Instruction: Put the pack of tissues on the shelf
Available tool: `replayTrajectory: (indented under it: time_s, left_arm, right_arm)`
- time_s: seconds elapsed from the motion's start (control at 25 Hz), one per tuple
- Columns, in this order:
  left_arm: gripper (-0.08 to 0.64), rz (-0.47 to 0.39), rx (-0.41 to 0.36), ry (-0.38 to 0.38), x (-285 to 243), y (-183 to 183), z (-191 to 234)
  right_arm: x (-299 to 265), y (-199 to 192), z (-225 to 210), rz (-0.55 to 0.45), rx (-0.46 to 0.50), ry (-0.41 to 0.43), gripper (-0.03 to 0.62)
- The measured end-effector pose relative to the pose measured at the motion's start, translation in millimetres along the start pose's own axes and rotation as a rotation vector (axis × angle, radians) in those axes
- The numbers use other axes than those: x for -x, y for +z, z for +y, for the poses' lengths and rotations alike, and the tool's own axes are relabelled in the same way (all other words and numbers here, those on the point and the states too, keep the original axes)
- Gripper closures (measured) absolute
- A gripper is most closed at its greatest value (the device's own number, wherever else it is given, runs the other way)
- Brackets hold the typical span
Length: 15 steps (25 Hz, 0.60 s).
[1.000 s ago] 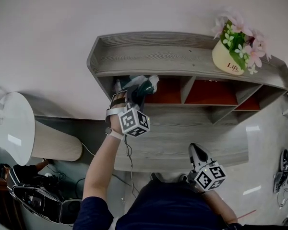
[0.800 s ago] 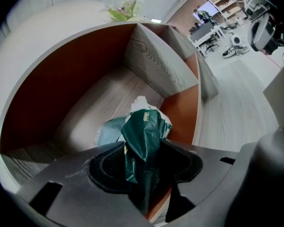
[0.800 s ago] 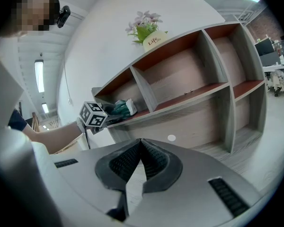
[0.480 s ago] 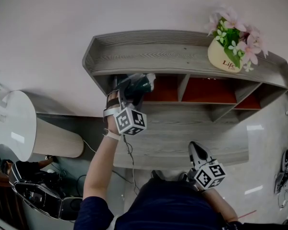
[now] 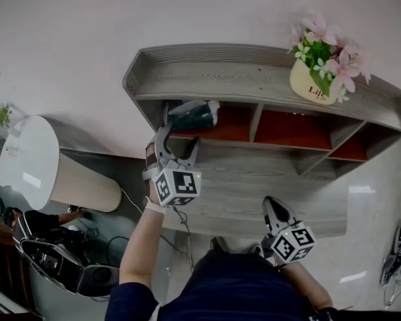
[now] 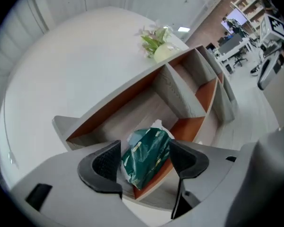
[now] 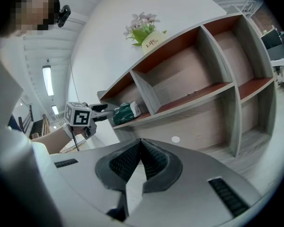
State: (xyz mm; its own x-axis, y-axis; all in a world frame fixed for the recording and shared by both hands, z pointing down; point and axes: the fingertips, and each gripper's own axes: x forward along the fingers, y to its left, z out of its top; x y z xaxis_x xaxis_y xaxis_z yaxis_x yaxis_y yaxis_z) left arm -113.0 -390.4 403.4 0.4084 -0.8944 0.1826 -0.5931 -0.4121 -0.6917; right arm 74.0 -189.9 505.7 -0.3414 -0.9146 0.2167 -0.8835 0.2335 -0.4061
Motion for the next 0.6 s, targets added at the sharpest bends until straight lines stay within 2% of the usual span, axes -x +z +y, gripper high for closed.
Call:
replayTrajectory:
  time_s: [0.4,0.6]
  left_arm:
    - [0.246,0.004,0.313,-0.04,76.2,3.0,-47.2]
    - [0.252,0.027,0.403,-0.063,103.8,1.2,-75.9]
  right_arm:
    - [4.8,14.9,-3.1,-0.009,0.014,0.072,0.581]
    - [5.4,20.9,0.6,-0.017,0.027,0.113,0.581]
